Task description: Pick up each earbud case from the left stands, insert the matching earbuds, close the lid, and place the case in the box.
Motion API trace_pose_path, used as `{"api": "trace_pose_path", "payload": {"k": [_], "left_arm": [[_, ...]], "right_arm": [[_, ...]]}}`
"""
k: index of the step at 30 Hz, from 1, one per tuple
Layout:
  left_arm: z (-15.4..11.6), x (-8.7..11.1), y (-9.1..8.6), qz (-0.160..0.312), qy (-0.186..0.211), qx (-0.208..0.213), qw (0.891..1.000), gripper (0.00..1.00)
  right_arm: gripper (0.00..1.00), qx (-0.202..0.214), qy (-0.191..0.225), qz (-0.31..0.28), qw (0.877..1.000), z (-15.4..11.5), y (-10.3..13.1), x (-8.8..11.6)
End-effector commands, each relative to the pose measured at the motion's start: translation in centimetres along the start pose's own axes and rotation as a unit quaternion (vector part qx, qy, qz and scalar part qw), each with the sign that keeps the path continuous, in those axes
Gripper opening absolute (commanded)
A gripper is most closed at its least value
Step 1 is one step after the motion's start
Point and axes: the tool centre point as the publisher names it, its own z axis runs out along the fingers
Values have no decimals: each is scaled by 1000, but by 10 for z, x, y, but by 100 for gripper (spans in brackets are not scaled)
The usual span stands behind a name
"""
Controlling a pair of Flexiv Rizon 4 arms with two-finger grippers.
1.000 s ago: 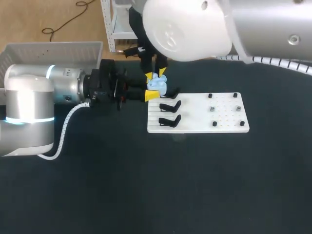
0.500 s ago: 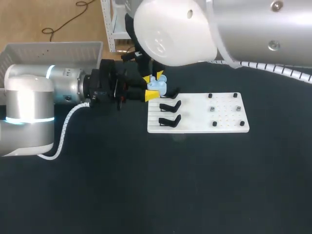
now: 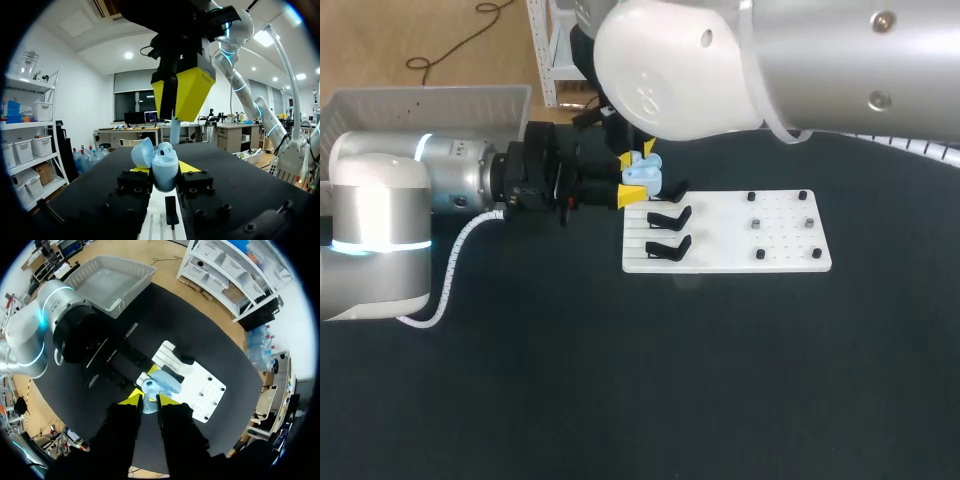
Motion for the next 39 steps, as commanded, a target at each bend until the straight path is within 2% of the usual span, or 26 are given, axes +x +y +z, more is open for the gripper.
{"api": "trace_pose_path", "payload": {"k": [1,39], "left_arm": [[0,1,1,0,0,1,1000,0],[0,1,1,0,0,1,1000,0]], "right_arm": [[0,-3,-1,-8,1000,-1,0,1],[0,-4,10,-2,1000,17,-4,-7]]}}
